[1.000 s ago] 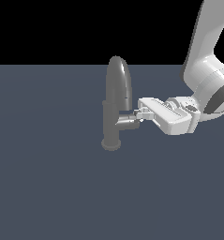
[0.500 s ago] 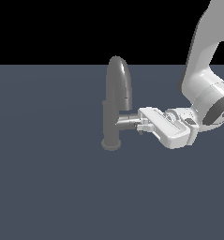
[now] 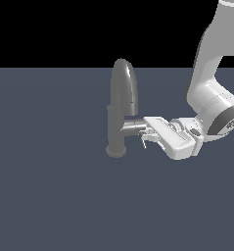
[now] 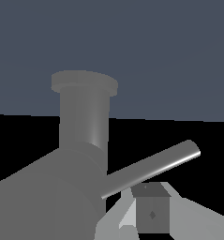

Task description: Turn on the faucet by rotating a designated handle.

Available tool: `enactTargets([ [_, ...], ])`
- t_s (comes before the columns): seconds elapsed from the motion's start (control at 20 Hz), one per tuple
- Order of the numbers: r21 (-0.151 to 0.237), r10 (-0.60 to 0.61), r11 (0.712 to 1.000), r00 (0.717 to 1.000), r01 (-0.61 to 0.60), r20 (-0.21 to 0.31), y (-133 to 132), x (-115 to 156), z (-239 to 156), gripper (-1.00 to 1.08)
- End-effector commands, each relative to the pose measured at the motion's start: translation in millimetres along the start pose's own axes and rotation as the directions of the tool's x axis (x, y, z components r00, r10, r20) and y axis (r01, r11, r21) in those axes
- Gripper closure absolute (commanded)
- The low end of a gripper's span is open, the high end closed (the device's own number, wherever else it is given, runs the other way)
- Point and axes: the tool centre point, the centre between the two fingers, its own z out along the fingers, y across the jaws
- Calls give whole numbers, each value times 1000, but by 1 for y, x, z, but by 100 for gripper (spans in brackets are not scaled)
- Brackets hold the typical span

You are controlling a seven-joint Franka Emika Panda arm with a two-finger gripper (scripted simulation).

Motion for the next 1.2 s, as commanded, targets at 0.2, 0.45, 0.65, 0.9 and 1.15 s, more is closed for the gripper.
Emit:
enactTargets([
  [0.2, 14, 22, 1000, 1000, -22, -8, -6, 34, -2, 108],
  [0.45, 17, 30, 999, 1000, -30, -8, -11, 52, -3, 108],
  [0.65, 29, 1, 1000, 1000, -1, -24, -19, 36, -17, 108],
  [0.9, 26, 9, 1000, 1000, -9, -20, -31, 44, -14, 108],
  [1.15, 23, 17, 1000, 1000, -16, -16, -42, 51, -11, 108],
])
